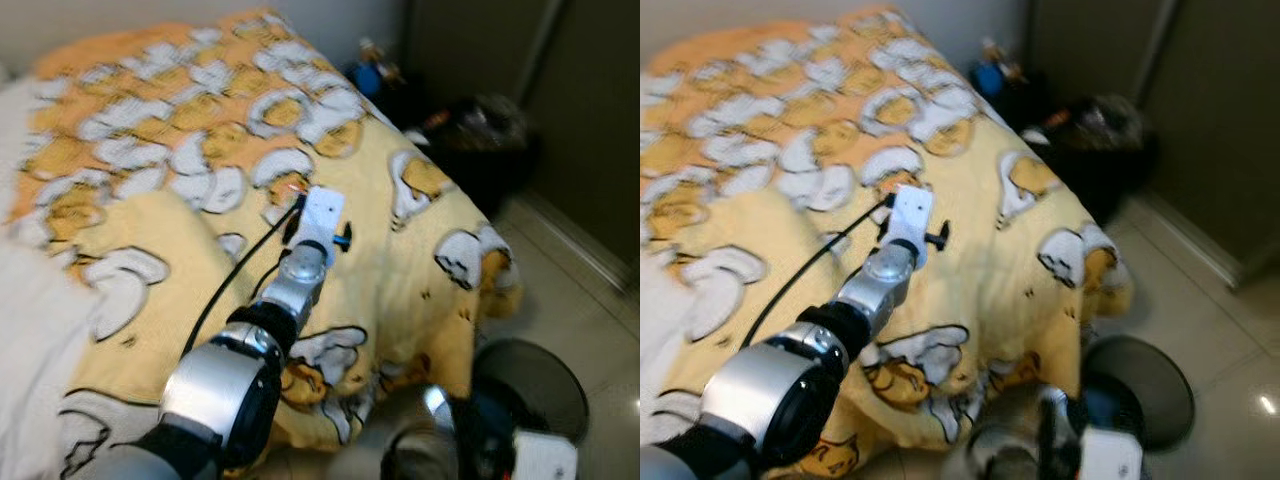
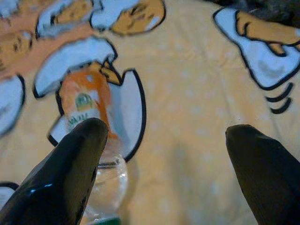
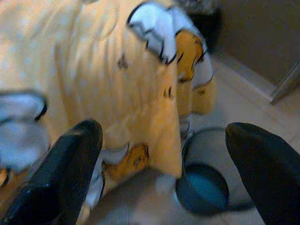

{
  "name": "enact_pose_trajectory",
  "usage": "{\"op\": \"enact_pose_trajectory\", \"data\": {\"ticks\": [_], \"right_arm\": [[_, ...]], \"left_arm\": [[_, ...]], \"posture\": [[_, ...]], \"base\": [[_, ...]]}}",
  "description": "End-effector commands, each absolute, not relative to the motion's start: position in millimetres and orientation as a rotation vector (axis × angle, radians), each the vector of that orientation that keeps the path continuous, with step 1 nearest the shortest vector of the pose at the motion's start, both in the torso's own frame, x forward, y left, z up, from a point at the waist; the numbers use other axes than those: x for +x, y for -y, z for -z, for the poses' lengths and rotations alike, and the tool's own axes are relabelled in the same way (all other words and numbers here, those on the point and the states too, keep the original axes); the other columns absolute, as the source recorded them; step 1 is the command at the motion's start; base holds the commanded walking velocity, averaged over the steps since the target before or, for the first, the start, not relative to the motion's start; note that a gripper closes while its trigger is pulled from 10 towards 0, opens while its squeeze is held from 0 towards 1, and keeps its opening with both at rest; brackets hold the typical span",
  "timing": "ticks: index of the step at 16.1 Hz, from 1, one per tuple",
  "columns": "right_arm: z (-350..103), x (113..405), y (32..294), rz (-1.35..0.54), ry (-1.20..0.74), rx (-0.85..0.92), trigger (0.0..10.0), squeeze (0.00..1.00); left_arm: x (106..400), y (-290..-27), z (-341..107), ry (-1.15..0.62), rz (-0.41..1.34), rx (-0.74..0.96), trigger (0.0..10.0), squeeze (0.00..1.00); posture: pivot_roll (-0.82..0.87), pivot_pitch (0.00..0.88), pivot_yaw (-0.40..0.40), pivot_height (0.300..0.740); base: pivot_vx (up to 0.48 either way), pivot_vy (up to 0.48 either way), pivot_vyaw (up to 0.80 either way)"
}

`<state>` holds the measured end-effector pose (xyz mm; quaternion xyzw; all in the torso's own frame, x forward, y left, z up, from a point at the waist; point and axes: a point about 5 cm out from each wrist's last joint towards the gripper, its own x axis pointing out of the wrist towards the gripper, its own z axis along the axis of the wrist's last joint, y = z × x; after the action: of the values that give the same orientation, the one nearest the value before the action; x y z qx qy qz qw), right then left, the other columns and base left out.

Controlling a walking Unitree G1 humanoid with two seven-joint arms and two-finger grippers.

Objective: Clean up the room

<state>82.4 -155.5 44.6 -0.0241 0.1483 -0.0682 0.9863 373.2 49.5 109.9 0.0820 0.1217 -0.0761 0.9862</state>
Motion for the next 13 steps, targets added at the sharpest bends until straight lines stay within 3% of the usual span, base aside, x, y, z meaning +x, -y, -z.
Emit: {"op": "enact_pose_trajectory", "data": {"ticks": [1,4,7,10,11,13], "right_arm": [[-51.0,85.8,149.3,0.106,-0.274,-0.051,10.0,0.00],[-76.3,95.9,162.6,0.103,-0.190,-0.055,10.0,0.00],[-78.1,123.5,188.8,0.093,-0.163,-0.069,10.0,0.00],[-71.4,160.4,203.3,0.091,-0.156,-0.045,10.0,0.00],[-68.7,185.9,203.3,0.077,-0.147,-0.008,10.0,0.00],[-66.8,209.4,191.4,0.019,-0.141,0.028,10.0,0.00]], "left_arm": [[377.8,-55.9,-116.0,-0.232,0.117,0.158,10.0,0.00],[369.0,-80.8,-113.4,-0.037,0.222,0.048,10.0,0.00],[307.8,-107.6,-88.0,0.005,0.266,-0.028,10.0,0.00],[282.5,-111.3,-100.5,0.055,0.267,-0.068,10.0,0.00],[276.2,-113.3,-111.0,0.103,0.274,-0.066,10.0,0.00],[264.2,-122.4,-110.0,0.075,0.234,-0.036,10.0,0.00]], "posture": [[-0.37,0.183,0.110,0.740],[-0.30,0.107,0.107,0.740],[-0.18,0.000,0.034,0.740],[-0.07,0.000,-0.004,0.740],[-0.01,0.000,-0.032,0.740],[0.03,0.000,-0.046,0.740]], "base": [[0.000,0.000,0.00],[0.000,0.000,0.00],[0.000,0.000,0.00],[0.000,0.000,0.00],[0.000,-0.469,0.68],[0.000,-0.457,0.63]]}}
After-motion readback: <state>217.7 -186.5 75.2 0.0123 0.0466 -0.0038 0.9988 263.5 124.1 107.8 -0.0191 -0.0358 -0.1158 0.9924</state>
